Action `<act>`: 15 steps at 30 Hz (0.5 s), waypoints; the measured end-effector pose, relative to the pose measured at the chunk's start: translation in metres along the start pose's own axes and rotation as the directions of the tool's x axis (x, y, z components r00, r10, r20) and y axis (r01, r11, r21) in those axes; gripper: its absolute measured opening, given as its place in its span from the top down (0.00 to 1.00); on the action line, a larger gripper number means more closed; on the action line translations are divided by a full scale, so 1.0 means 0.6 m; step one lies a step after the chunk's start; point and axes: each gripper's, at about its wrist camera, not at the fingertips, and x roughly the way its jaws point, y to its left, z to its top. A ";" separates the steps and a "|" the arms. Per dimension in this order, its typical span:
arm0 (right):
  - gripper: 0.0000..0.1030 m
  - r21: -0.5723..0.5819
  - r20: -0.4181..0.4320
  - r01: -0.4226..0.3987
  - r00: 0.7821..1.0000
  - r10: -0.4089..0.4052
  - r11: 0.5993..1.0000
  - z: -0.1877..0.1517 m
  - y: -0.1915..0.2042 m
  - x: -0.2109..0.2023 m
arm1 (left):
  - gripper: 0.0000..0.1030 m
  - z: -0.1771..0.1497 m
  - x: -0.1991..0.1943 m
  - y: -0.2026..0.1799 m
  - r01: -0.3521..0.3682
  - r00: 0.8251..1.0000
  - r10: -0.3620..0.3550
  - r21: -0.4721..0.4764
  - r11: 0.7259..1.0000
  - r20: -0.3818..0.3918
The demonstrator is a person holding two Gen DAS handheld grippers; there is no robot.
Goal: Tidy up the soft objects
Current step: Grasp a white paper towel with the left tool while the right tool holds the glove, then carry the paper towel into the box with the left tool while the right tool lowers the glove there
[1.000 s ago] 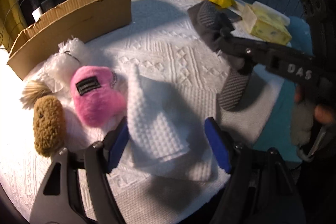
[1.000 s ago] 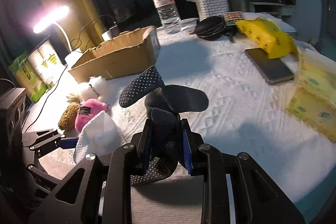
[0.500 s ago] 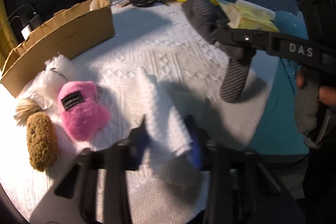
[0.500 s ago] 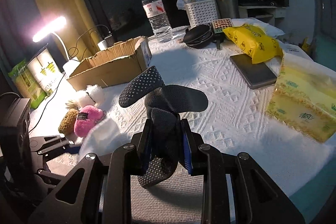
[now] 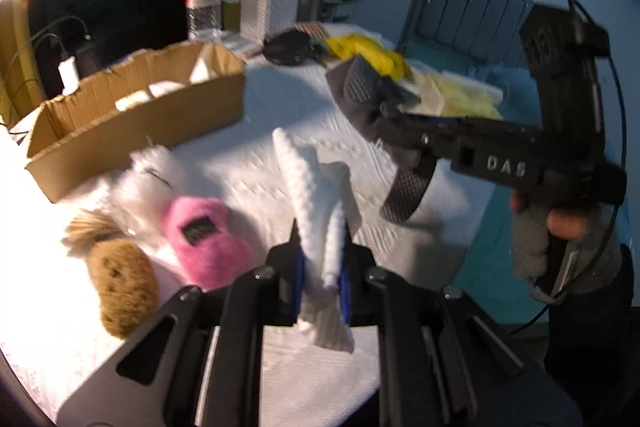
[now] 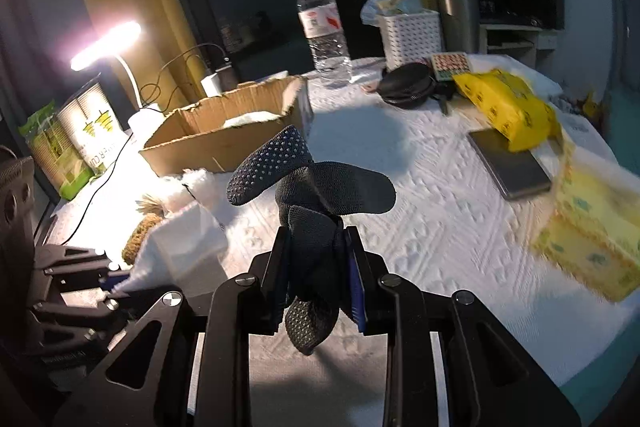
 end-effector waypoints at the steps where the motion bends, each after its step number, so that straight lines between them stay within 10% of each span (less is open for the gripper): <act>1: 0.73 -0.006 0.000 -0.001 1.000 0.001 1.000 0.005 0.005 0.002 | 0.86 0.004 -0.007 0.008 -0.004 1.000 0.004 -0.008 1.000 0.013; 15: 0.73 -0.089 0.004 -0.010 1.000 0.011 0.996 0.080 0.082 0.039 | 0.86 0.046 -0.092 0.142 -0.060 0.986 0.077 -0.118 0.991 0.148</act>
